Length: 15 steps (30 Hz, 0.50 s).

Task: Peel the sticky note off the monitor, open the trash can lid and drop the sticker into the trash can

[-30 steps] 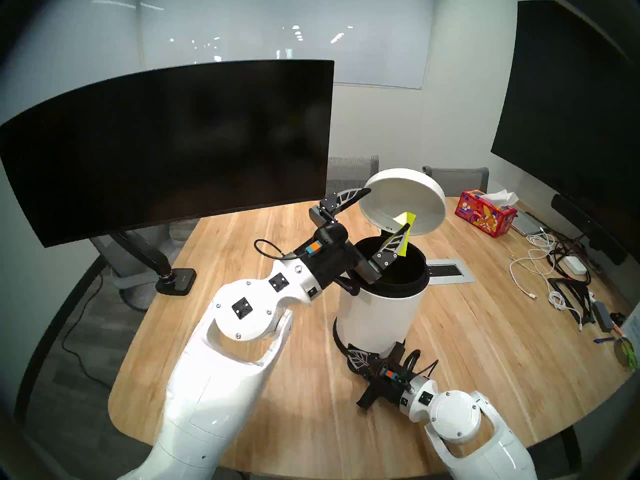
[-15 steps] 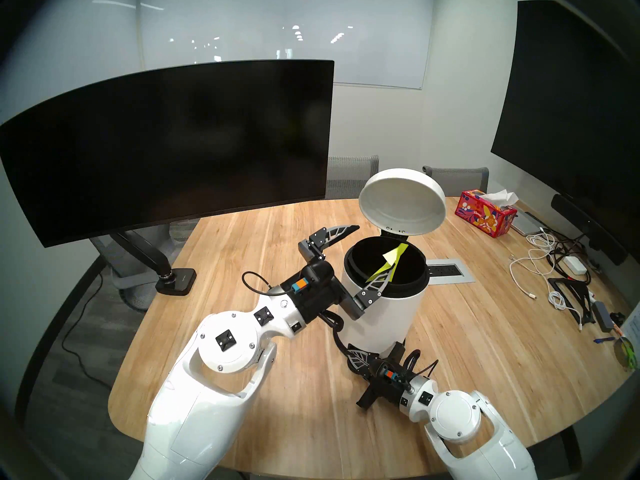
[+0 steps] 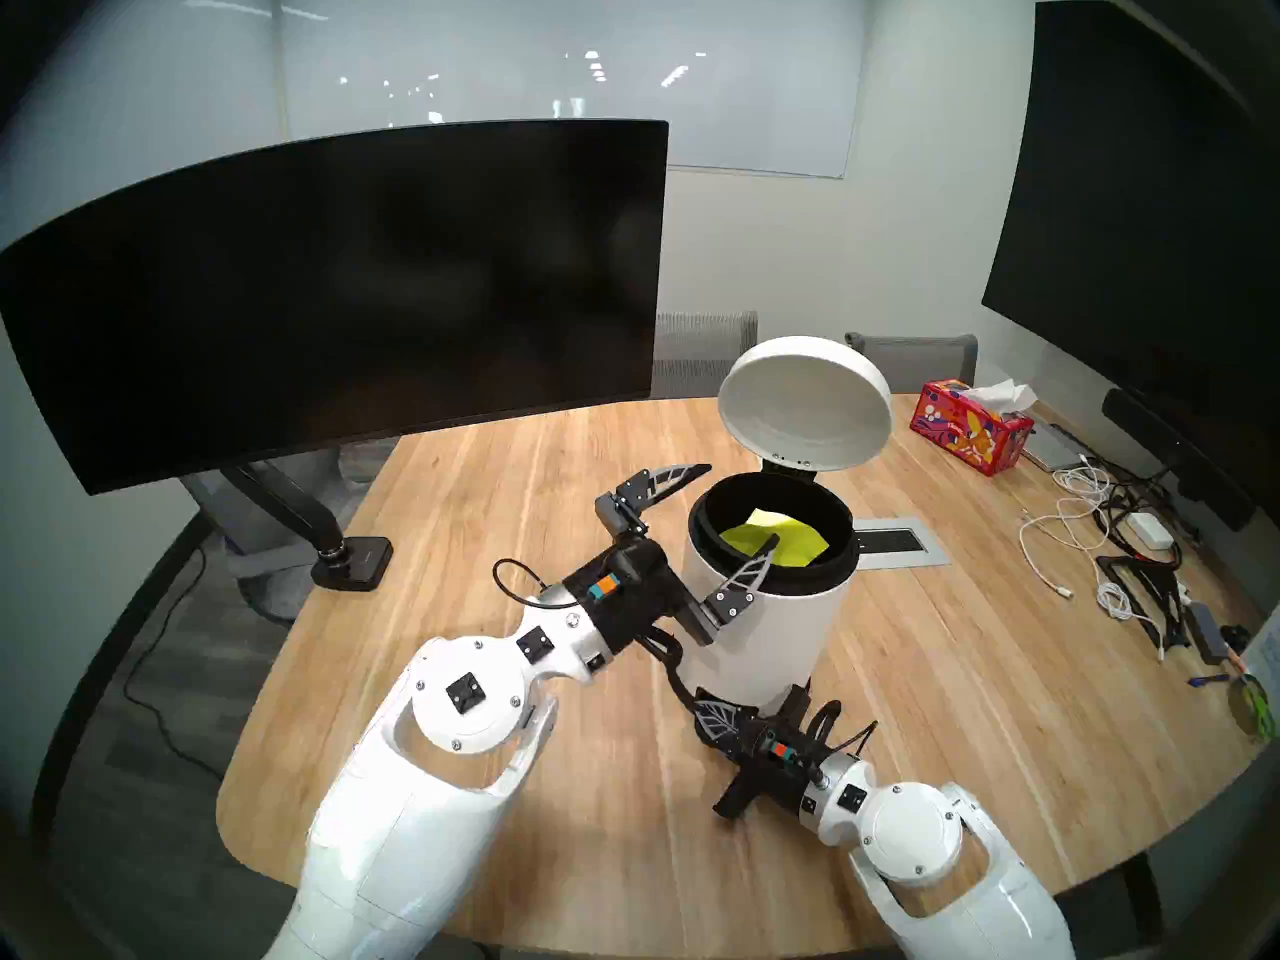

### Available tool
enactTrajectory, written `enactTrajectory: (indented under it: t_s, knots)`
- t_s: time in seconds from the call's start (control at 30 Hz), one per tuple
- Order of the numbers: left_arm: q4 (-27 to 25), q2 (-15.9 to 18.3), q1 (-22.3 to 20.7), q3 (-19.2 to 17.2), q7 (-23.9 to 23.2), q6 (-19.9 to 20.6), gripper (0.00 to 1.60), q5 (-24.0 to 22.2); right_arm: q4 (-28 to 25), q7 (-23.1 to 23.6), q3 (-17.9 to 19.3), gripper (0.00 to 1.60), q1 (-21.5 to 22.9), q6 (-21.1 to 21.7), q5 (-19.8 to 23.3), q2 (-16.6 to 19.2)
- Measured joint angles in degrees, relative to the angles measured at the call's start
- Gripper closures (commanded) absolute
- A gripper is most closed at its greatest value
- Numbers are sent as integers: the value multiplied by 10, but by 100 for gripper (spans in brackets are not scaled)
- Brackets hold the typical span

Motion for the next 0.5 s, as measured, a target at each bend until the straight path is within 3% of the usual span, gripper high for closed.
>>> enactTrajectory:
  t_s: [0.5]
  knots:
    - [-53,-14,-38,1,-9,51,0,-28,-4,1,0,160,-5,1,0,2]
